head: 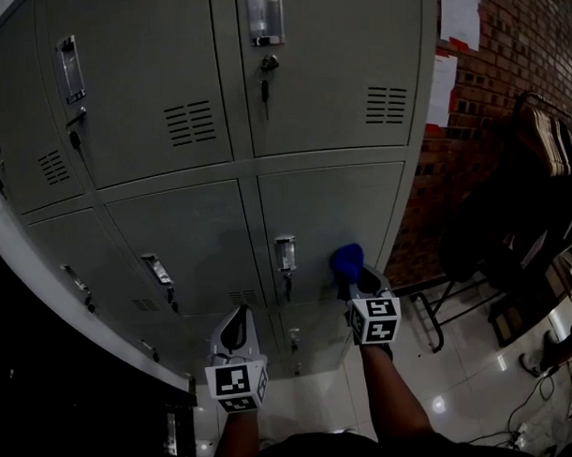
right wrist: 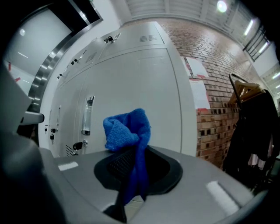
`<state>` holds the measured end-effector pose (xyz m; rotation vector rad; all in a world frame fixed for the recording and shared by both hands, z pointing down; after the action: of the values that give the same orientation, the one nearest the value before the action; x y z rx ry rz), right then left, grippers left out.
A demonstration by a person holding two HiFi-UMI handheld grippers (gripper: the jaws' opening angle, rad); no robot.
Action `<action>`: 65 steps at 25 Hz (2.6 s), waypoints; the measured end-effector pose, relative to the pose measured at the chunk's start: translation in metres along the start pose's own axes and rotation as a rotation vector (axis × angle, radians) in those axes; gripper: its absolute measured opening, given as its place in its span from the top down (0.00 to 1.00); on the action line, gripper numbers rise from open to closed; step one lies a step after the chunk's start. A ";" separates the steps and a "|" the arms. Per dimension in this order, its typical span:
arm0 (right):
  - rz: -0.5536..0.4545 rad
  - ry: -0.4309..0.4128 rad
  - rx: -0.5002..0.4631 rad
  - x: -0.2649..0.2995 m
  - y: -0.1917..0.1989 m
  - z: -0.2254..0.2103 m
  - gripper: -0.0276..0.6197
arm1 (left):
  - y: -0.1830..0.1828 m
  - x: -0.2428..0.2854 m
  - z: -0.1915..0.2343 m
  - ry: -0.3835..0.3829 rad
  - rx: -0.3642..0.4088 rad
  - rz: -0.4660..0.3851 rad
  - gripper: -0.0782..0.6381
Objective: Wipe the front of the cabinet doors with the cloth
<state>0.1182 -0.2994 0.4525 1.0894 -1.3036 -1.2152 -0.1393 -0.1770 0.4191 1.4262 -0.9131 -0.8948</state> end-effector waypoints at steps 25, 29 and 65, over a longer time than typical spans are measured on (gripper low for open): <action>-0.043 0.131 -0.017 -0.012 0.013 -0.073 0.86 | 0.016 0.040 -0.048 0.055 -0.038 0.029 0.87; -0.005 0.139 -0.015 -0.017 0.038 -0.080 0.86 | 0.024 0.039 -0.045 0.035 -0.044 0.053 0.87; 0.125 -0.127 -0.136 0.004 0.068 0.092 0.86 | 0.043 -0.020 0.029 -0.113 -0.075 0.093 0.87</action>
<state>0.0276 -0.2889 0.5220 0.8331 -1.3434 -1.2763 -0.1758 -0.1718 0.4613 1.2694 -1.0120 -0.9370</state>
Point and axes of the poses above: the fingertips, and each gripper's own axes: x forward along the fingers, z to its left, y out of its underside, the point moved 6 cm from there along -x, backward along the fingers, and after that the axes turned 13 degrees about y, right-handed, at the moved point
